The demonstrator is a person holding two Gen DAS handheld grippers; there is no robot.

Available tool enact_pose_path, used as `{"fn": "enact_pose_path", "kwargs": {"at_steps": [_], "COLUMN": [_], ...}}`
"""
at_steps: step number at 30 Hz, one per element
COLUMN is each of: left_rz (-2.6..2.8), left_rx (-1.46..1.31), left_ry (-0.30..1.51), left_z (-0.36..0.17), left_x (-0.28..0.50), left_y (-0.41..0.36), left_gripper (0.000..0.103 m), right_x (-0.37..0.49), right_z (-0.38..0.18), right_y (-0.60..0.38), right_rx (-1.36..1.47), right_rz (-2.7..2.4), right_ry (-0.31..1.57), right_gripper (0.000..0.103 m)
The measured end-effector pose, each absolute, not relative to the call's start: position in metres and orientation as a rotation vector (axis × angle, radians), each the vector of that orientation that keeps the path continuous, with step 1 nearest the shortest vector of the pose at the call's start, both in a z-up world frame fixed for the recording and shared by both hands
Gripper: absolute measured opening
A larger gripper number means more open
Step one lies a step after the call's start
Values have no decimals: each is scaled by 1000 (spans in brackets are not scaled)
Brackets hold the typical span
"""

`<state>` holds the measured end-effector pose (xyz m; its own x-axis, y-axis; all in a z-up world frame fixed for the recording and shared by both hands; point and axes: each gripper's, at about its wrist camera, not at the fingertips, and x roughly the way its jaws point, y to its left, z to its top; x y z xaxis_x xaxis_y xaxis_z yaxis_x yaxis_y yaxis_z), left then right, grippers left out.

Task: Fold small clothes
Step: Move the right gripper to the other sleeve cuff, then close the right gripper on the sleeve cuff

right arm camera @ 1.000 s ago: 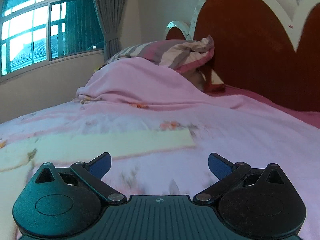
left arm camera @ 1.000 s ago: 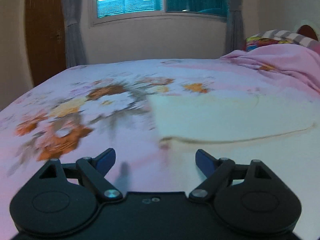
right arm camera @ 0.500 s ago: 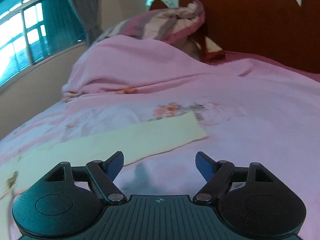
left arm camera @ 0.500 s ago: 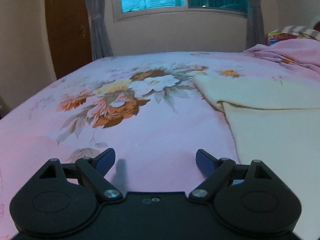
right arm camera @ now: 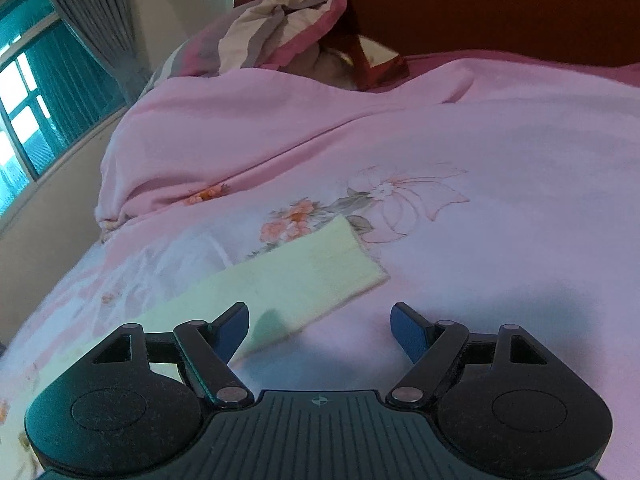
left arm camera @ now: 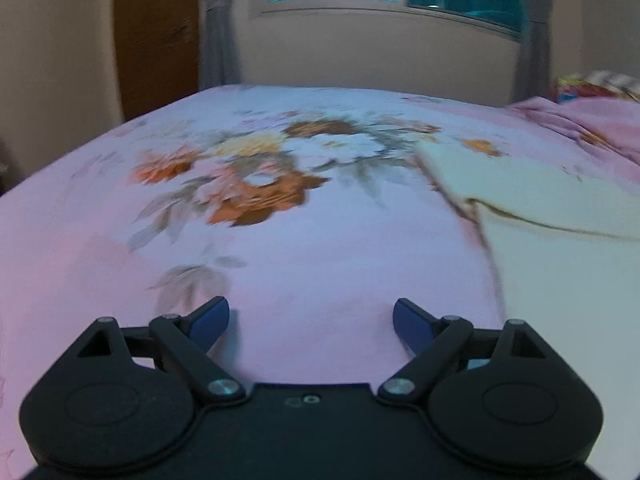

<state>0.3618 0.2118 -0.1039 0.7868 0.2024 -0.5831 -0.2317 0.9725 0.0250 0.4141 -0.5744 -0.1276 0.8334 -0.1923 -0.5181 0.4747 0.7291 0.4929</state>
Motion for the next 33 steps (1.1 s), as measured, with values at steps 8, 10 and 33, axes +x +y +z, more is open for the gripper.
{"fn": "enact_pose_path", "kwargs": {"at_steps": [8, 10, 33], "left_rz": [323, 328, 396], "left_rx": [-158, -180, -98], "left_ry": [648, 643, 599], "left_z": [-107, -109, -100], "left_x": [366, 366, 360], "left_y": [254, 258, 264], "left_gripper": [87, 87, 70], "right_x": [426, 422, 441], "right_z": [-137, -140, -121], "right_y": [-599, -605, -591], "right_rx": [828, 897, 804], "right_rz": [-328, -302, -300], "right_ry": [443, 425, 472], "right_gripper": [42, 42, 4]}}
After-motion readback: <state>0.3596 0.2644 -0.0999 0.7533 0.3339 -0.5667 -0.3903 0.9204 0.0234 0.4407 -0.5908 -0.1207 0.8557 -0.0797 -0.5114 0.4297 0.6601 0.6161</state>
